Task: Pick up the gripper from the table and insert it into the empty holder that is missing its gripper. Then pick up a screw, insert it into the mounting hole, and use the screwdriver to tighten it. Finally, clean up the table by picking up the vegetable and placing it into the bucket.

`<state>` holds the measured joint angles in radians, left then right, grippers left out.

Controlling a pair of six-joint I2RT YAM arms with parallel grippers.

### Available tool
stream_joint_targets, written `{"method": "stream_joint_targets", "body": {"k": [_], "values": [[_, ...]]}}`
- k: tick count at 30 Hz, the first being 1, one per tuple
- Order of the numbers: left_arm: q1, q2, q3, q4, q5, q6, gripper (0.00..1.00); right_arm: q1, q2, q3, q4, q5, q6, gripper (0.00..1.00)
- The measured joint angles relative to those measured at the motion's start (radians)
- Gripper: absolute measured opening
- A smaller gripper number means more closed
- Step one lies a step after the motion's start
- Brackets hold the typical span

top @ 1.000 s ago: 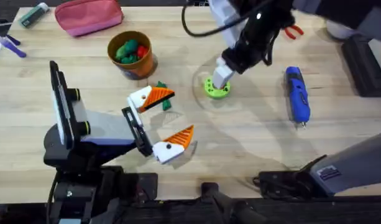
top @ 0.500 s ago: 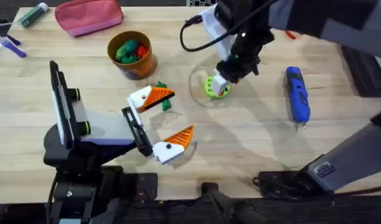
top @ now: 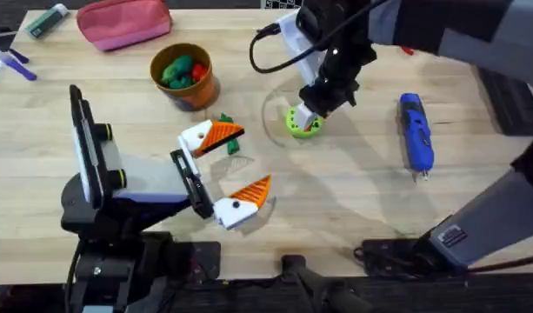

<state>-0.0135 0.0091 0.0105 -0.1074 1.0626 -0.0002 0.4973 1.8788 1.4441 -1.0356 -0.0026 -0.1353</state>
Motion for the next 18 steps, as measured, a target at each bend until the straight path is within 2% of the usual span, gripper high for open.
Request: {"method": "stream_joint_targets", "body": {"k": [14,18], "values": [[0.0,0.0,0.0,0.0,0.0,0.0,0.985,0.006,0.038,0.0,-0.004,0.04,0.016,0.415],[0.0,0.0,0.0,0.0,0.0,0.0,0.985,0.006,0.038,0.0,-0.004,0.044,0.016,0.339]]}}
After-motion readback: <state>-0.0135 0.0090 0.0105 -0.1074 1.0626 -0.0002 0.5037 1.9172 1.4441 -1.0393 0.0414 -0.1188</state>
